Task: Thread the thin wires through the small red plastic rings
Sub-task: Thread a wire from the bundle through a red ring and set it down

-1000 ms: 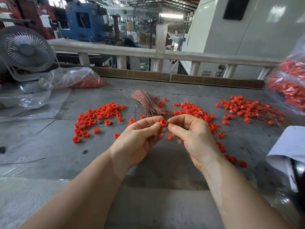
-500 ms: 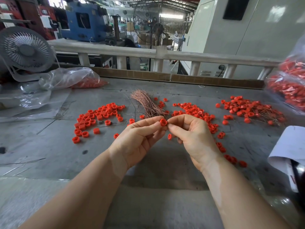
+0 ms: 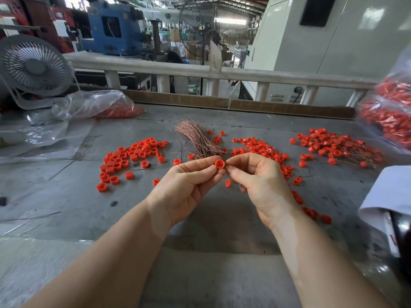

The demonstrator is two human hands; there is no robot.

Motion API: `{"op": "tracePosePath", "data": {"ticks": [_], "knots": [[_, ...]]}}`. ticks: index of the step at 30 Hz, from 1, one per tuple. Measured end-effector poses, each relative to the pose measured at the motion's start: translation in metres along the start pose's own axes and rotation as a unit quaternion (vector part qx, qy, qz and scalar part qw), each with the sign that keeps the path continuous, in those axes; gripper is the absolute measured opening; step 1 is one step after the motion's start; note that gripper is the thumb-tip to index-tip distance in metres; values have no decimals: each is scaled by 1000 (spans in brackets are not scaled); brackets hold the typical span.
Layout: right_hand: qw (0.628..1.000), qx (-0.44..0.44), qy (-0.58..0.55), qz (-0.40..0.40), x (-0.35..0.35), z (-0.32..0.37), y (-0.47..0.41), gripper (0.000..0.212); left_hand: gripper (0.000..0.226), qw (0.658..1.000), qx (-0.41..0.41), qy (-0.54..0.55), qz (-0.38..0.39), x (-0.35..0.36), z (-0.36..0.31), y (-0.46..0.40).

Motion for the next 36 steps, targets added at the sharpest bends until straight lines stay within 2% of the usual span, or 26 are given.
{"op": "tracePosePath", "data": {"ticks": [10,25,36], "knots": [[1000,3,-5,4,0,1,0,17,19,999,23,-20,18,1,-1,0],[1000,17,0,9,2,0,0,13,15,999,36,5,20,2,-2,1],[998,60,-1,31,3,1,1,10,22,999,39,14,25,2,-1,0]]}}
Point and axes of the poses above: each hand's wrist, its own y-axis away from the middle knuckle, its own x-axis out of the palm, z = x × y, the point moved 1 cm from there along -y, towards the middle knuckle, and after that the axes turned 9 degrees about -x, right-handed, at the moved point
